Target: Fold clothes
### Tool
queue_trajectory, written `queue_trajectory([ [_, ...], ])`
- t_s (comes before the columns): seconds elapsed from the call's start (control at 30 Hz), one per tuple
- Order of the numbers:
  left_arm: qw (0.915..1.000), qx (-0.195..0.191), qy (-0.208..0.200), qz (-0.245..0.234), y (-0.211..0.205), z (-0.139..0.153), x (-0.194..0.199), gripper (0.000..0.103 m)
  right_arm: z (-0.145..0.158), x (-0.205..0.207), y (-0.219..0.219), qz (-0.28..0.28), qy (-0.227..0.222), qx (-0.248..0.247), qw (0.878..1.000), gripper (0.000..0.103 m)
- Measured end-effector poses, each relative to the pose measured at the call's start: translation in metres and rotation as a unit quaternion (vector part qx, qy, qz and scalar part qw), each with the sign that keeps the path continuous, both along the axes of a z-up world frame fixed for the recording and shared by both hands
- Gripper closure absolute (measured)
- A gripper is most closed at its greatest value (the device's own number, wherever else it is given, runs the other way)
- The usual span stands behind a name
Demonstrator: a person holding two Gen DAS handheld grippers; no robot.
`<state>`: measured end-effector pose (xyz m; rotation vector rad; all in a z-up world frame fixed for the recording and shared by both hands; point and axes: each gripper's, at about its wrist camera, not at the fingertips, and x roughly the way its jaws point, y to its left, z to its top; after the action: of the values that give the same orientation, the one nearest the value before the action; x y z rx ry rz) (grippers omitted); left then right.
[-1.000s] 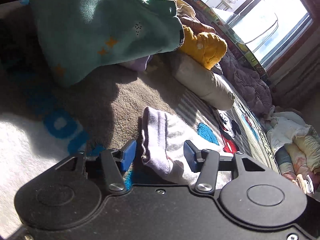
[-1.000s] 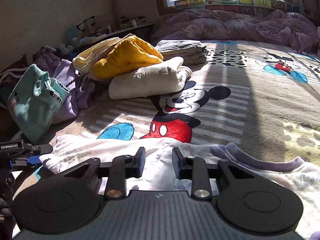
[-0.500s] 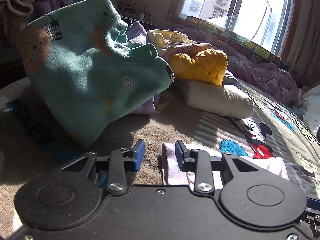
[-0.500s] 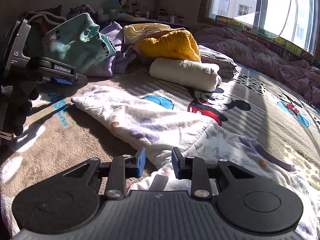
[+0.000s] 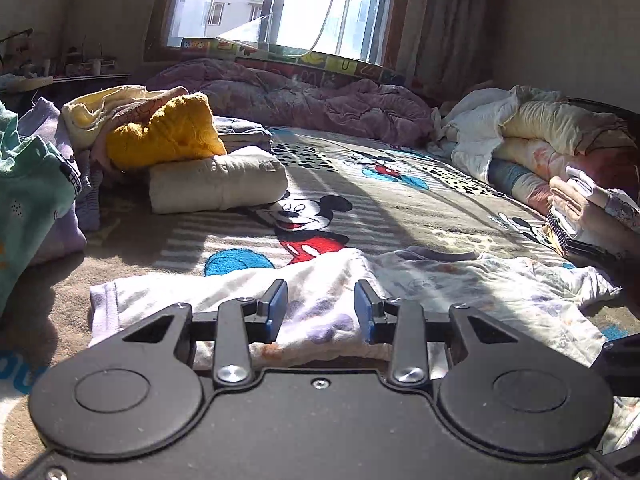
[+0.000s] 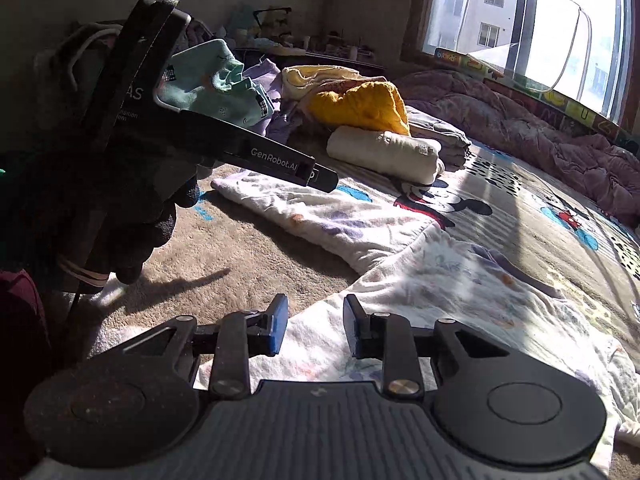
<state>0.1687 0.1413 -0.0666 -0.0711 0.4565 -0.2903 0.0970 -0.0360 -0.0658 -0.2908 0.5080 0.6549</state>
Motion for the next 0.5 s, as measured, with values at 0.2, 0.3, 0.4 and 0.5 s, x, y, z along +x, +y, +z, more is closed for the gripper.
queue_trajectory([
  [0.2,0.9934,0.028,-0.002,-0.111,-0.061,-0.002,-0.024,0.070,-0.012,-0.028,-0.116,-0.134,-0.001,0.065,0.989,0.073],
  [0.3,0.9928,0.031,0.012,-0.115,-0.071,-0.009,-0.032,0.070,-0.017,-0.024,-0.160,-0.192,-0.010,0.101,0.976,0.072],
  [0.4,0.9941,0.024,0.028,-0.102,-0.071,-0.016,-0.036,0.071,-0.021,-0.015,-0.185,-0.200,-0.027,0.130,0.971,0.071],
  [0.5,0.9943,0.013,0.078,-0.071,-0.069,-0.032,-0.033,0.071,-0.028,0.000,-0.194,-0.197,-0.030,0.133,0.971,0.073],
])
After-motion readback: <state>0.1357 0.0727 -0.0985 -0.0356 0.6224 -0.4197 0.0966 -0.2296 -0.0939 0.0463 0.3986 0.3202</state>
